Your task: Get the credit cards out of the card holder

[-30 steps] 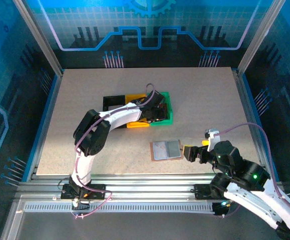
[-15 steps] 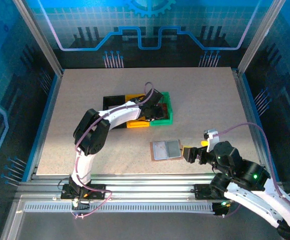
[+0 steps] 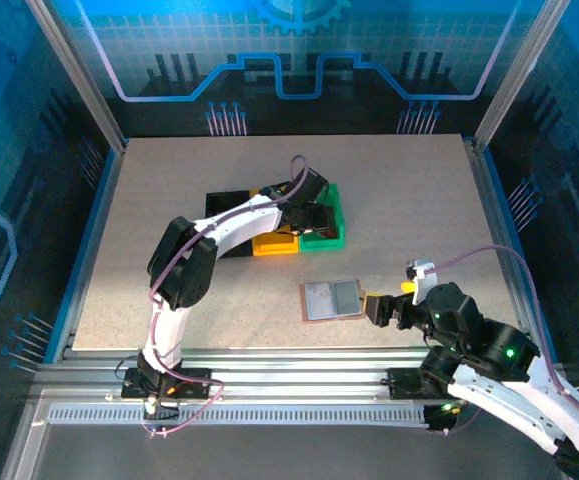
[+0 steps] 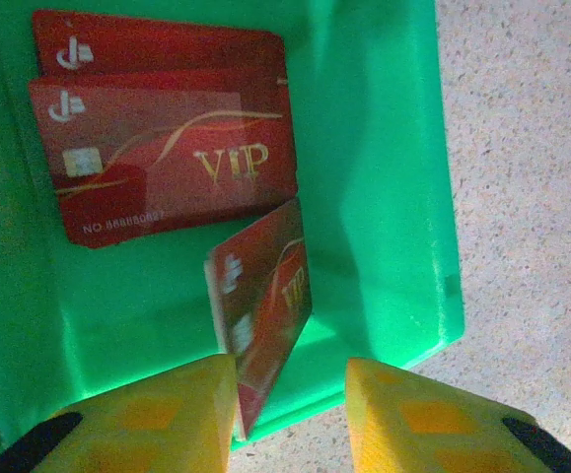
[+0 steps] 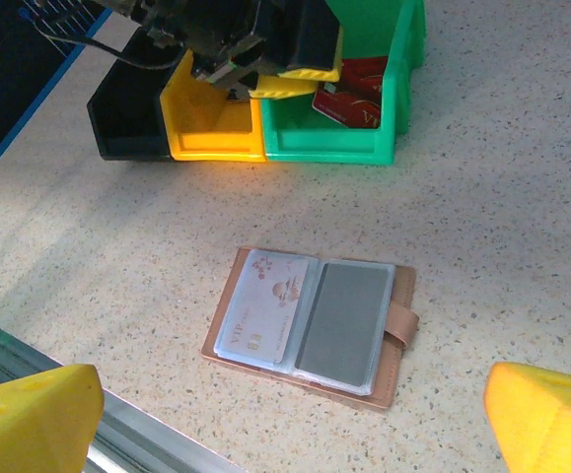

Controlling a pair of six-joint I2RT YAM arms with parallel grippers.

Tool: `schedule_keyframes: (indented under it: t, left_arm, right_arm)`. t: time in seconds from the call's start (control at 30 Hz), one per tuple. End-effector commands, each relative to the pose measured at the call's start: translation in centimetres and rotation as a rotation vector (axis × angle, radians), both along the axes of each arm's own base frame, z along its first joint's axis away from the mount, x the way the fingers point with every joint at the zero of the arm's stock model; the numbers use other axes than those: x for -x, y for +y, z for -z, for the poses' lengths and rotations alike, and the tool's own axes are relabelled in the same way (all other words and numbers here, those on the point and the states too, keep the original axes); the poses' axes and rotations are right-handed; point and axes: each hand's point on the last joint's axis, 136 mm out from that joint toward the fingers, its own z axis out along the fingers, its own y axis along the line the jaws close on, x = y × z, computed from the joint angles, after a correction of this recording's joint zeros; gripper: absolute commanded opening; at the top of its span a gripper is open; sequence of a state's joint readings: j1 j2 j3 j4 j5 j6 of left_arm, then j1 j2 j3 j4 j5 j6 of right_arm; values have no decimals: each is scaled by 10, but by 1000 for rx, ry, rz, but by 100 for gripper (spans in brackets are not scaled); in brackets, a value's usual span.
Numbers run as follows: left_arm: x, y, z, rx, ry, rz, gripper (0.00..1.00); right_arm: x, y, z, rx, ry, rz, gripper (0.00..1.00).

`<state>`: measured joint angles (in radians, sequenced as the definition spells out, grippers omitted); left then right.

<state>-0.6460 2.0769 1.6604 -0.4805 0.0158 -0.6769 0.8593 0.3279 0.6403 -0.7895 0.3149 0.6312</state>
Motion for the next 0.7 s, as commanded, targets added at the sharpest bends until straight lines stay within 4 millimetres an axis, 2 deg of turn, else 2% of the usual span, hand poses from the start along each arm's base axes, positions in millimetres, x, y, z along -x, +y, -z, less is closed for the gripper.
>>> schedule_keyframes:
  t: [0.0, 0.17, 0.23, 0.33, 0.4, 0.47, 0.57, 0.67]
  left_arm:
    - [-6, 12, -5, -44, 0, 1, 35]
    - [-9, 16, -17, -55, -12, 5, 36]
    - [-11, 18, -30, -50, -26, 5, 36]
    - [-6, 19, -61, -6, -61, -7, 37]
    - [8, 18, -80, 44, -79, -15, 39]
    - [28, 19, -91, 60, -85, -20, 40]
    - [65, 27, -92, 54, -74, -46, 41]
    - [101, 34, -80, 64, -40, -88, 42]
  right_arm:
    - [1, -3, 0, 9, -8, 5, 100]
    - [2, -3, 1, 11, -6, 5, 100]
    - [1, -3, 1, 14, -6, 4, 100]
    - [1, -2, 3, 25, 7, 4, 100]
    - [1, 0, 7, 40, 27, -2, 99]
    - [1, 3, 11, 56, 48, -10, 97]
    - [0, 9, 18, 82, 84, -26, 94]
    - [-1, 16, 30, 121, 138, -44, 93]
